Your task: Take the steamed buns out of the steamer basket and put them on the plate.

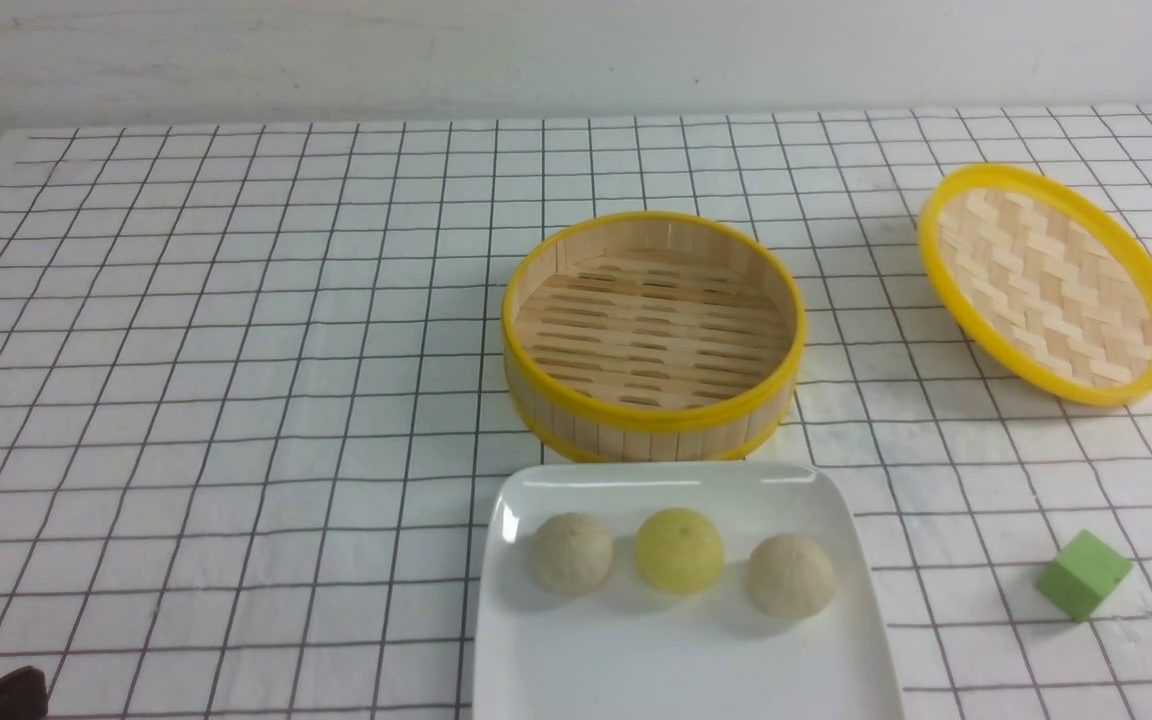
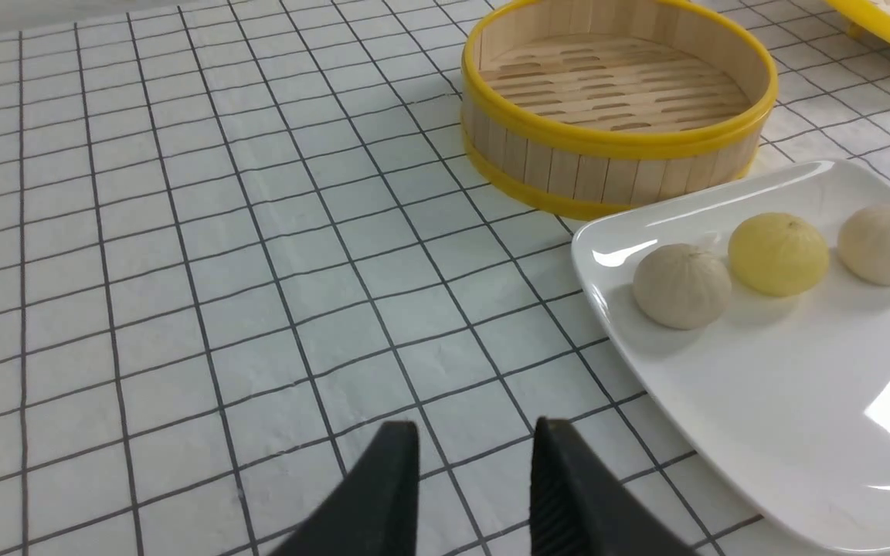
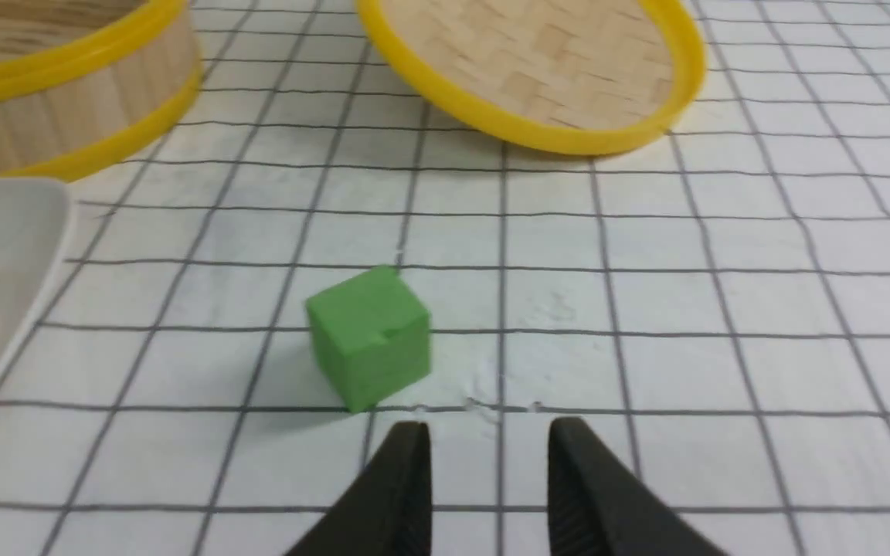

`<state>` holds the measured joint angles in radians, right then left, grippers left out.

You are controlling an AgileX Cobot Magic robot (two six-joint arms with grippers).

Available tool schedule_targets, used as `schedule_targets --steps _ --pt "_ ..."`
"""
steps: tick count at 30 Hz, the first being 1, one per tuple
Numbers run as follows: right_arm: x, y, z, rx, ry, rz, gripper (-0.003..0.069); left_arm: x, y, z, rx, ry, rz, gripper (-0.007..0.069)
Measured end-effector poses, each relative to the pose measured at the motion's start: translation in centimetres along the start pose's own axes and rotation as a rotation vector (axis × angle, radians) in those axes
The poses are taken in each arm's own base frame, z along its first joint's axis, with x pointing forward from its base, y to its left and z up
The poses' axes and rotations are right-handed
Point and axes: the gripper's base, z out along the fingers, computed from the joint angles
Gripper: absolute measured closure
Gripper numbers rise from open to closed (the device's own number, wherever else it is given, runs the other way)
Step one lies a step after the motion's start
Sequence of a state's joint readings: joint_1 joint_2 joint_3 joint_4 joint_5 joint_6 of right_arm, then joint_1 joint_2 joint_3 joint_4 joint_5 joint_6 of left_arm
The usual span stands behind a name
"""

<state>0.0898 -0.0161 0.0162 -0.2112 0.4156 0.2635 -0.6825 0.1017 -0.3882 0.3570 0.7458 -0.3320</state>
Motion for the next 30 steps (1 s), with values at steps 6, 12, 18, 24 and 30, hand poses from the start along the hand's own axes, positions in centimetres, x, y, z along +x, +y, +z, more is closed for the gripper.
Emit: schedule_targets --steps 6,12,18,24,30 --pt "0.01 -0.91 -0.13 0.170 -0.007 0.056 0.0420 -0.08 0.22 0.00 -0.025 -0.008 0.028 0.0387" --pt "0.01 -1.00 -0.15 0.186 -0.008 0.062 0.0419 -0.09 0.26 0.00 -0.029 -0.010 0.033 0.0387" --pt "0.00 -1.00 -0.15 0.186 -0.009 0.062 0.0419 -0.10 0.27 0.00 -0.030 -0.010 0.034 0.0385" --pt "0.00 -1.00 -0.15 0.186 -0.009 0.061 0.0419 -0.10 0.28 0.00 -0.031 -0.011 0.035 0.0385" --pt "0.00 -1.01 -0.15 0.187 -0.009 0.055 0.0419 -0.10 0.28 0.00 -0.031 -0.011 0.035 0.0385"
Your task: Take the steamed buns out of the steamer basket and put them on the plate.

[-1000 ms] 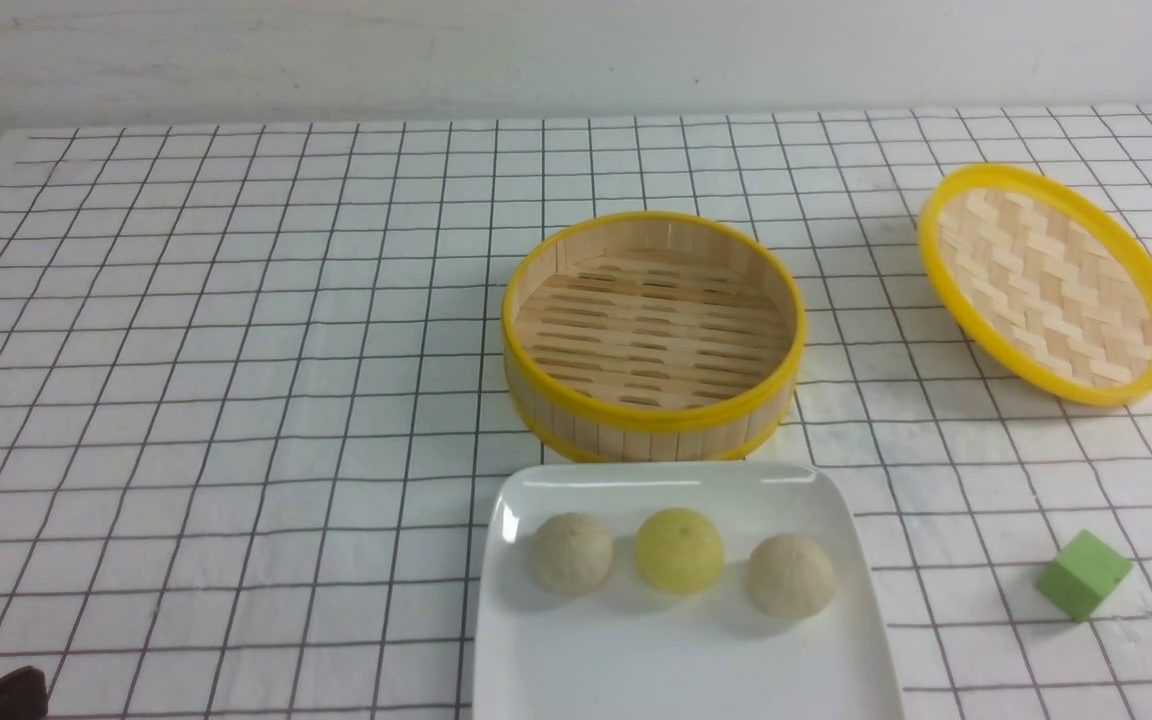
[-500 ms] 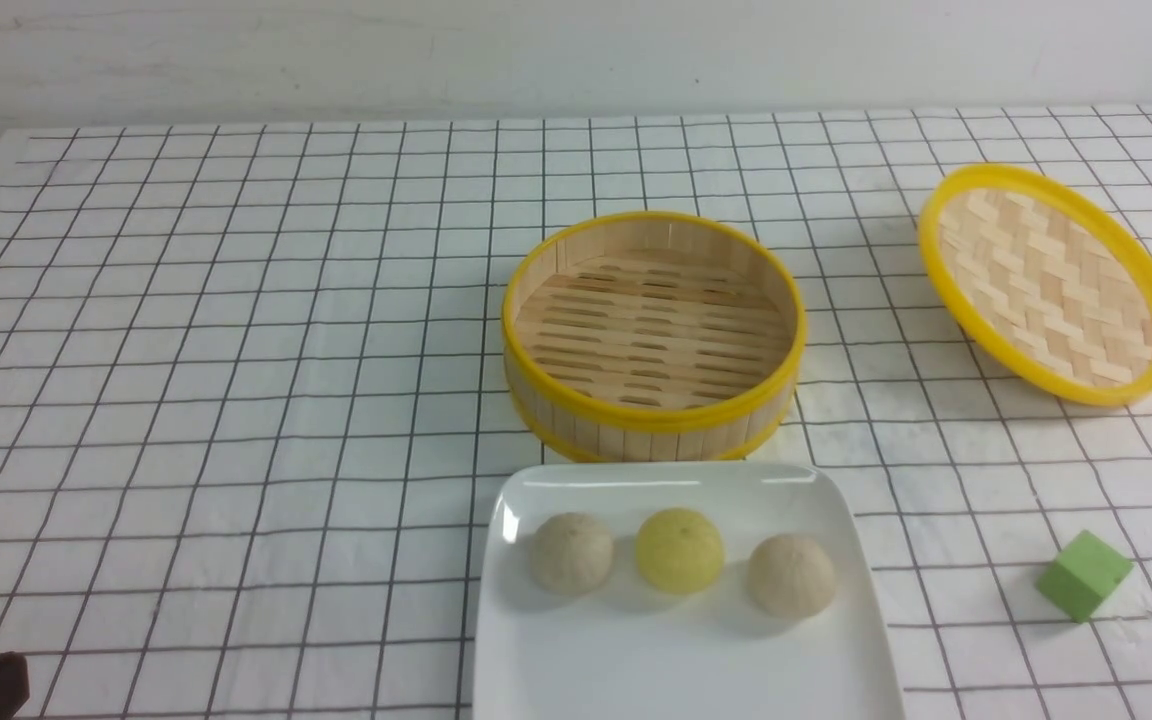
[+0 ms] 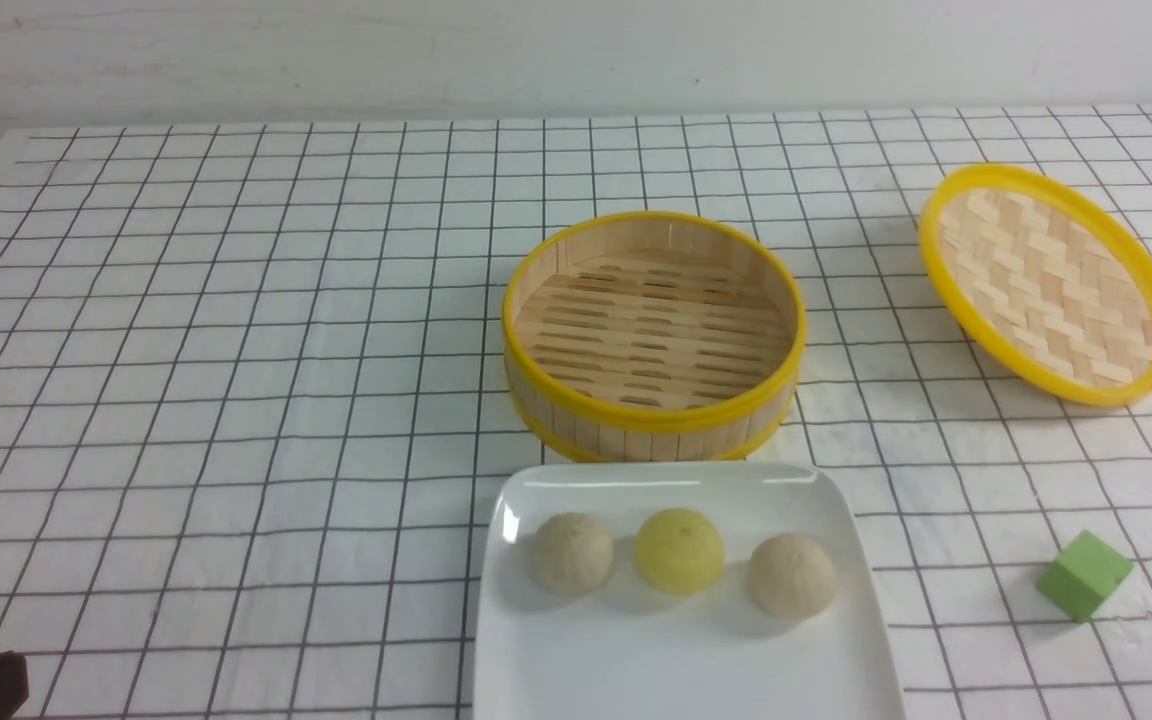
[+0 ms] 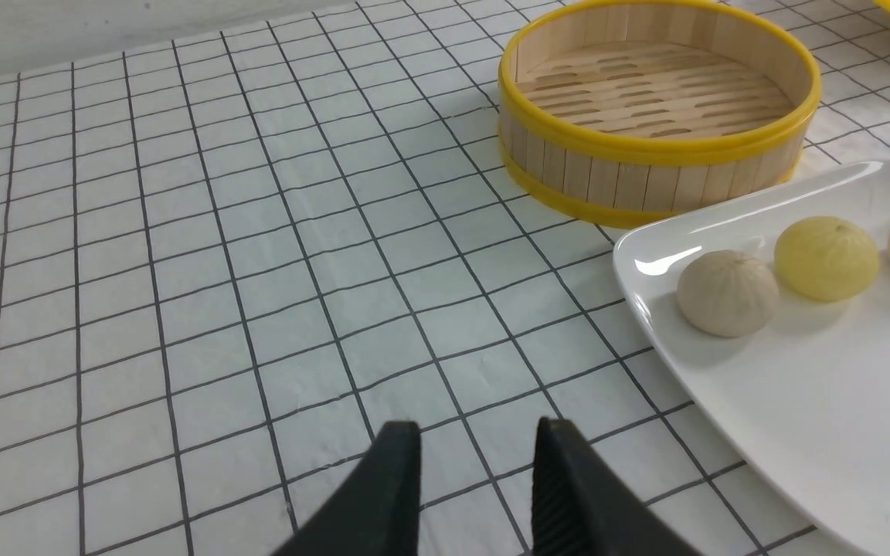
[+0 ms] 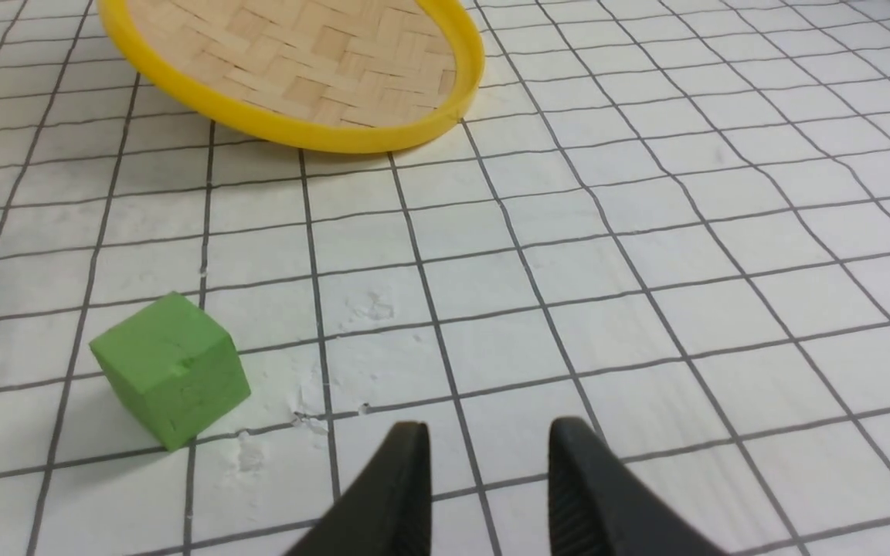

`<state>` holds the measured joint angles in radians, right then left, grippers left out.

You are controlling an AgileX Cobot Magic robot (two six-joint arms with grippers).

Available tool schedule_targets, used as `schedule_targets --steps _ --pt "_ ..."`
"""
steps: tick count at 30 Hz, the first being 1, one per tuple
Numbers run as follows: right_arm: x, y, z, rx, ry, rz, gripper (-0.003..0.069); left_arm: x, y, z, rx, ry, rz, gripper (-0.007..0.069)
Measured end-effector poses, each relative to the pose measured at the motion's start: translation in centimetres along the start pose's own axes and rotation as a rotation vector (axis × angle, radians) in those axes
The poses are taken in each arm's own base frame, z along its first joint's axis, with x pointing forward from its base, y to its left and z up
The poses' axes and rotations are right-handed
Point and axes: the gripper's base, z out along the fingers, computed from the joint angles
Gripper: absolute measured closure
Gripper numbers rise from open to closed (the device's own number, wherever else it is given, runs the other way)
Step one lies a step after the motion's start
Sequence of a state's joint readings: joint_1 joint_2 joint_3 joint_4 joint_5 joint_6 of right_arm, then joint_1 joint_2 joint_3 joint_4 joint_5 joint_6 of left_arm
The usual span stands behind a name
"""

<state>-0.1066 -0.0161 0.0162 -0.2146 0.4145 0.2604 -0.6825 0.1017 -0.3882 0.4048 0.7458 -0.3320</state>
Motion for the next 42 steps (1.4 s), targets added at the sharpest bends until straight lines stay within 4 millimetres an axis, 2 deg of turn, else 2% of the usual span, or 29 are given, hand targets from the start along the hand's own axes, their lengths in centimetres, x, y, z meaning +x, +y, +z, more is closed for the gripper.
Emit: schedule_targets --steps 11,42 --pt "0.10 1.00 -0.05 -0.110 0.004 -0.117 0.0419 0.00 0.00 0.00 -0.001 0.000 0.001 0.0385" --pt "0.09 0.98 -0.05 -0.108 0.006 -0.052 0.0419 0.00 0.01 0.00 -0.001 0.000 0.001 0.0384"
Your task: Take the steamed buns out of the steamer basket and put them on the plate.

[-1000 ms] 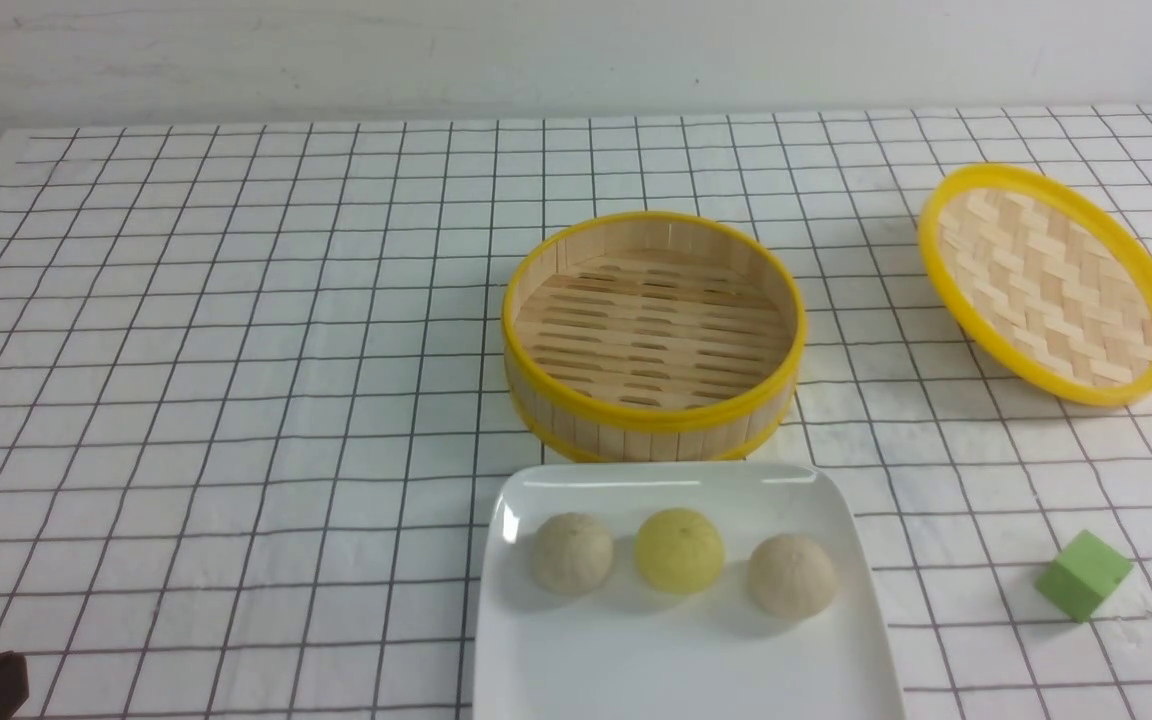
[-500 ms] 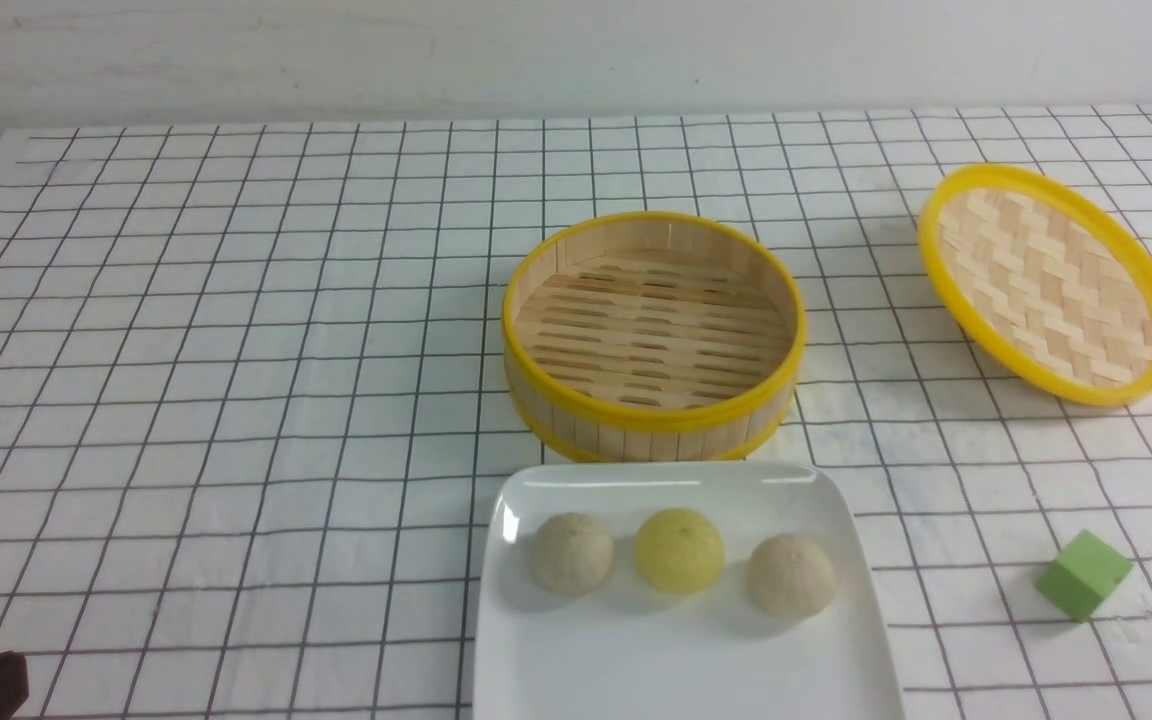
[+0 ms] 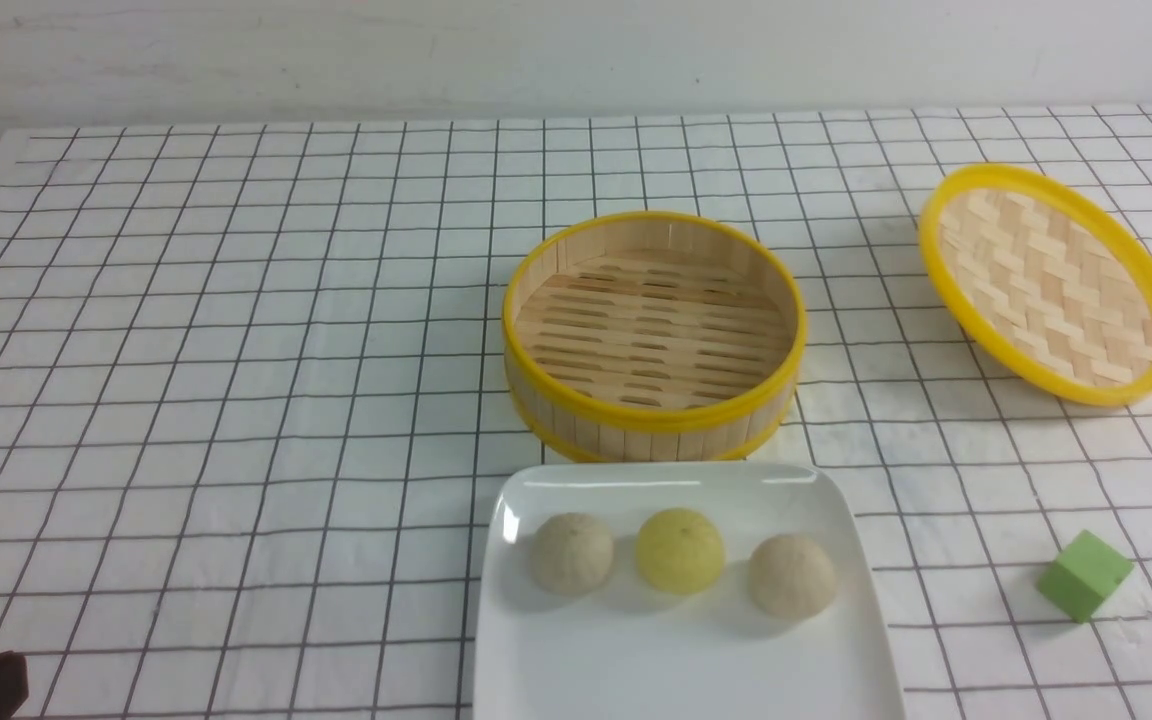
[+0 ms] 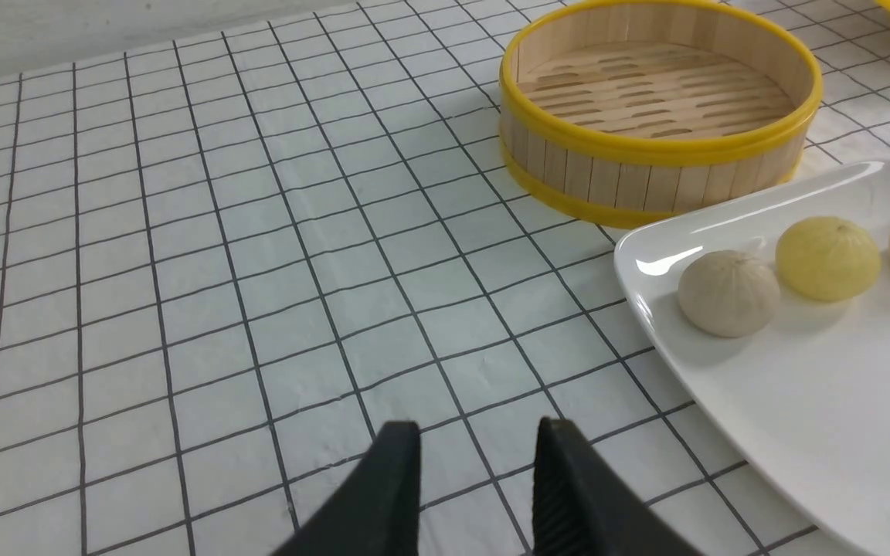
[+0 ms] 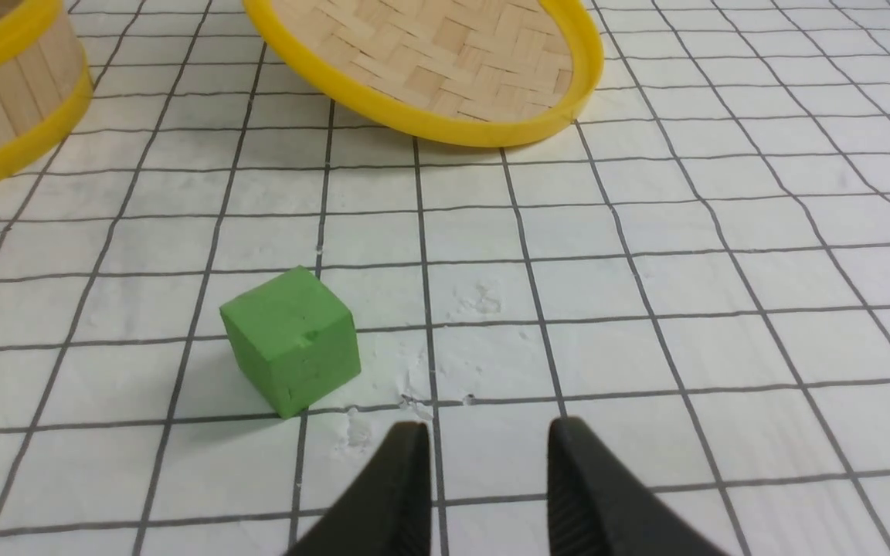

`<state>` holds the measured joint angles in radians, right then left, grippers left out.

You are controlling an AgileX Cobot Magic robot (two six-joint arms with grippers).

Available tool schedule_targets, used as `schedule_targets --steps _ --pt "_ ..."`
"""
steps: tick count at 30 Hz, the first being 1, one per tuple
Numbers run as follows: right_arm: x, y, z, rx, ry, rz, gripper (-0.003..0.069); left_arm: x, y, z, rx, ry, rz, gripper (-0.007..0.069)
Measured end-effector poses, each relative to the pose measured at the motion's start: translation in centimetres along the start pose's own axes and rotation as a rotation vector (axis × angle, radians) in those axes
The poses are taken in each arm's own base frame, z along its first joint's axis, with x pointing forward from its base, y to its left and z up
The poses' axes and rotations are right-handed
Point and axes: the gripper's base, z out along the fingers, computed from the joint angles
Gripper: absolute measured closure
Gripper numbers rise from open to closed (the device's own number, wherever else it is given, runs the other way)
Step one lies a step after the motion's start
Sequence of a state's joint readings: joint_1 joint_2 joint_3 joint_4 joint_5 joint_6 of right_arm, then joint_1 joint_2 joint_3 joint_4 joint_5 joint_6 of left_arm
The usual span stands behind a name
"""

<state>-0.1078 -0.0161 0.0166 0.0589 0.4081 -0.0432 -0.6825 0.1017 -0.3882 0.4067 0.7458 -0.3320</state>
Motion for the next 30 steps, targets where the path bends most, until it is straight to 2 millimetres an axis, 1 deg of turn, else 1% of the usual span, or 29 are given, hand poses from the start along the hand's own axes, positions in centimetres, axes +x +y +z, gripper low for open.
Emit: schedule_targets --steps 13,19,22,25,26,29,30 --pt "0.0 0.0 0.0 0.000 0.000 -0.001 0.0419 -0.1 0.1 0.0 -0.014 -0.006 0.013 0.0384" --pt "0.0 0.0 0.0 0.000 -0.001 -0.001 0.0419 -0.2 0.0 0.2 -0.005 -0.044 -0.064 0.0384" --pt "0.0 0.0 0.0 0.000 -0.001 -0.001 0.0419 0.1 -0.2 0.6 0.008 -0.059 -0.072 0.0384" --pt "0.0 0.0 0.0 0.000 -0.001 -0.001 0.0419 2.2 -0.8 2.2 0.032 -0.043 -0.065 0.0384" --pt "0.0 0.0 0.0 0.000 -0.001 -0.001 0.0419 2.2 -0.8 2.2 0.035 -0.048 -0.068 0.0384" --pt "0.0 0.0 0.0 0.001 -0.001 -0.002 0.0419 4.6 -1.5 3.7 0.066 -0.034 -0.099 0.0384" --pt "0.0 0.0 0.0 0.001 -0.001 -0.002 0.0419 4.9 -1.5 3.8 0.067 -0.029 -0.098 0.0384"
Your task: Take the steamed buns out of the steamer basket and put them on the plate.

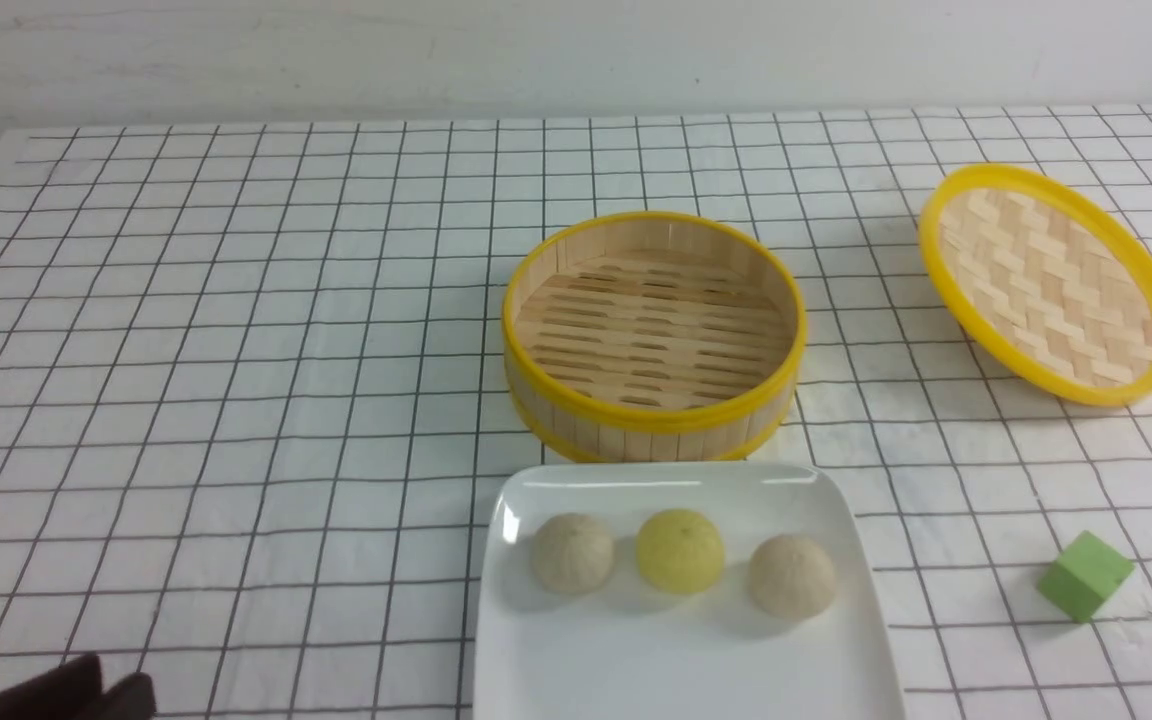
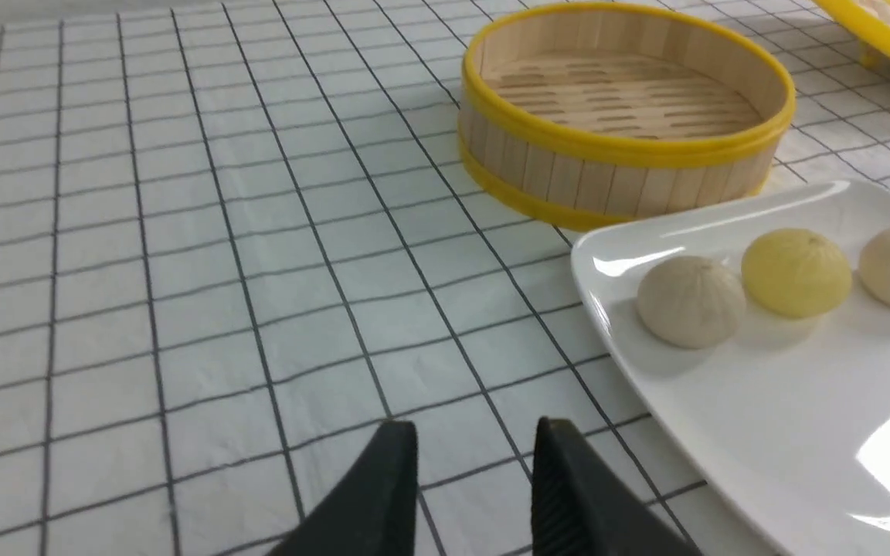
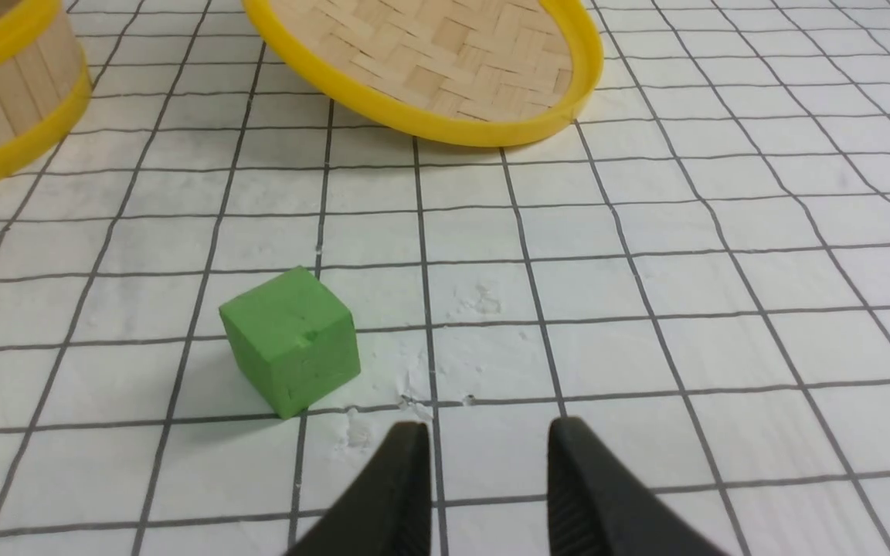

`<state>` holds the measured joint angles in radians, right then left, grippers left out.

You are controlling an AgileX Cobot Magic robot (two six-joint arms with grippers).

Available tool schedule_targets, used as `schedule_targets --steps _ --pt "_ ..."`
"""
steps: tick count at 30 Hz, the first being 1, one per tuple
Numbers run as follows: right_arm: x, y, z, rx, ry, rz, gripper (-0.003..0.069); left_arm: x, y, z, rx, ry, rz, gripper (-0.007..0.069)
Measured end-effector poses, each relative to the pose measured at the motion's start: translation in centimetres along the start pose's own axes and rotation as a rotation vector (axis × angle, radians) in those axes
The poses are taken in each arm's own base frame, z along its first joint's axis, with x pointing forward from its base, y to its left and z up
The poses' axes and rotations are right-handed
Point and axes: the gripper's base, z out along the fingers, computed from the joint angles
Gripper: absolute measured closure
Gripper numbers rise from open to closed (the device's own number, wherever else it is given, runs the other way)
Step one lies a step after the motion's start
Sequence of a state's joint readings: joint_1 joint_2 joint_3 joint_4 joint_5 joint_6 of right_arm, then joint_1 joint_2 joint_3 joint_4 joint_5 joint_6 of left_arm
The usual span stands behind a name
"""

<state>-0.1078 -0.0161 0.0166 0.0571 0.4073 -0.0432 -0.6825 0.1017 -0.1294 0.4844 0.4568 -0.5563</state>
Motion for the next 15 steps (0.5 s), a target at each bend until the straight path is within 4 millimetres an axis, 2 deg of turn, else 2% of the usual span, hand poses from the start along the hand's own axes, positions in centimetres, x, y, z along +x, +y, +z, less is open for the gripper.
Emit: schedule_targets --steps 6,15 --pt "0.0 0.0 0.0 0.001 0.000 -0.001 0.0419 3.1 0.5 0.9 -0.081 -0.056 -0.094 0.0384" --pt "0.0 0.0 0.0 0.001 0.000 -0.001 0.0419 3.6 2.0 0.3 -0.345 -0.098 -0.167 0.0384"
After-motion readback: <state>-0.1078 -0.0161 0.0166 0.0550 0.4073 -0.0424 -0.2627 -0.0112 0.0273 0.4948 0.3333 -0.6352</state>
